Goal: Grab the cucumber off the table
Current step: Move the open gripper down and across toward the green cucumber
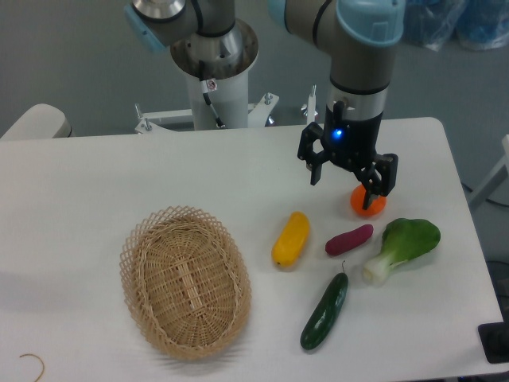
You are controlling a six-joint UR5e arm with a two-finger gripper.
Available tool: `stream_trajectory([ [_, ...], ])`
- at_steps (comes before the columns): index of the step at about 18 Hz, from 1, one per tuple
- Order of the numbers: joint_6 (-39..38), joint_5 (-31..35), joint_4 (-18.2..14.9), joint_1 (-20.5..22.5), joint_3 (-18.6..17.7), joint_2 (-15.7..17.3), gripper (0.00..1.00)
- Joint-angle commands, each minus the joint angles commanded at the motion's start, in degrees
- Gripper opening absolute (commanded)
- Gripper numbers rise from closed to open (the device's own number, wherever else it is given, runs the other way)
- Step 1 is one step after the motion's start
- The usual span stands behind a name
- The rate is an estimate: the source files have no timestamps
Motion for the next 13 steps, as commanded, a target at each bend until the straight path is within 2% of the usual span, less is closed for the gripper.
stream_trajectory([
  [3,-4.7,-0.3,9.8,-1.3,-5.4,0.0,1.00],
  [4,-5.8,-0.3,11.6,-2.2,-6.1,-0.4,1.00],
  [8,-8.5,0.0,12.3,-5.4,-6.2,-3.4,1.00],
  [10,-8.5,0.1,14.2,-6.3,-6.2,-5.1,1.00],
  [13,-9.2,0.9,15.2,-6.4,-4.5,-7.7,1.00],
])
